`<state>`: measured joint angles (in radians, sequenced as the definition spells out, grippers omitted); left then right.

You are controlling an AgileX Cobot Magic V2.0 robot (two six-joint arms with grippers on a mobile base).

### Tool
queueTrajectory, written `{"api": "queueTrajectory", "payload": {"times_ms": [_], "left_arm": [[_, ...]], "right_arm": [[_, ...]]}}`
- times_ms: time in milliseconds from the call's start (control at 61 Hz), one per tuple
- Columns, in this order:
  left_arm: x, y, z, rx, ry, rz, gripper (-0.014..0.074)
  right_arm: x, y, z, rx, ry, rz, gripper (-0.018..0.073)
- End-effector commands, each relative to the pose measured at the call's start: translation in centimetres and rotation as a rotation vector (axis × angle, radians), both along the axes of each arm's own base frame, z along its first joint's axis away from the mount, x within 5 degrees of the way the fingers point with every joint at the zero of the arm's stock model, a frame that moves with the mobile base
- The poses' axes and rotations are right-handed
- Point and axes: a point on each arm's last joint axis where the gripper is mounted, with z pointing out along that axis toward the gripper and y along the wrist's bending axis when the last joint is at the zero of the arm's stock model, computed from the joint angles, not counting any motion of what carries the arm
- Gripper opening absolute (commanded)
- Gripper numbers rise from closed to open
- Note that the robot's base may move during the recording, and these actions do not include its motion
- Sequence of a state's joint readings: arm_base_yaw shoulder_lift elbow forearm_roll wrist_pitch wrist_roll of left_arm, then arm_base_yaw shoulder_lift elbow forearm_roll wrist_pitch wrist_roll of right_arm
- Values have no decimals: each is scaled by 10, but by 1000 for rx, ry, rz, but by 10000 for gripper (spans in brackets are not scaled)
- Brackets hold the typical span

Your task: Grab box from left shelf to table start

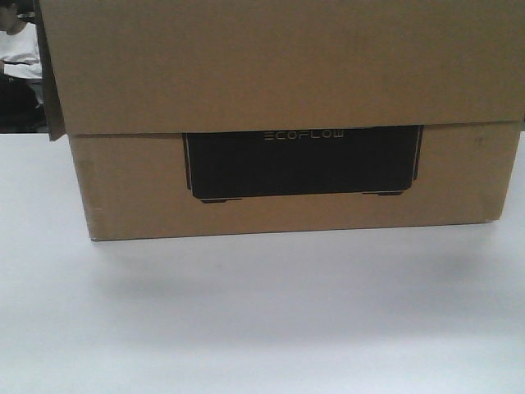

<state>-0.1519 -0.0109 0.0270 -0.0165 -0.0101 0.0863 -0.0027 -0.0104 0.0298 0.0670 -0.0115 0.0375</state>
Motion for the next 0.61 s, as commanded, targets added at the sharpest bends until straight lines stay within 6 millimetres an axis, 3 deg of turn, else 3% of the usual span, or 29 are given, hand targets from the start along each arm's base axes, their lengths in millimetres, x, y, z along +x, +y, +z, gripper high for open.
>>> {"api": "queueTrajectory", "payload": {"times_ms": [0,590], "left_arm": [[-1,0,-2,-10,-63,-6,-67],[-1,0,-2,-9,-58,-6,-67]], "right_arm": [[-1,-1,9,-9,-90,-9,23],[-1,-1,9,-9,-90,-9,23]]}}
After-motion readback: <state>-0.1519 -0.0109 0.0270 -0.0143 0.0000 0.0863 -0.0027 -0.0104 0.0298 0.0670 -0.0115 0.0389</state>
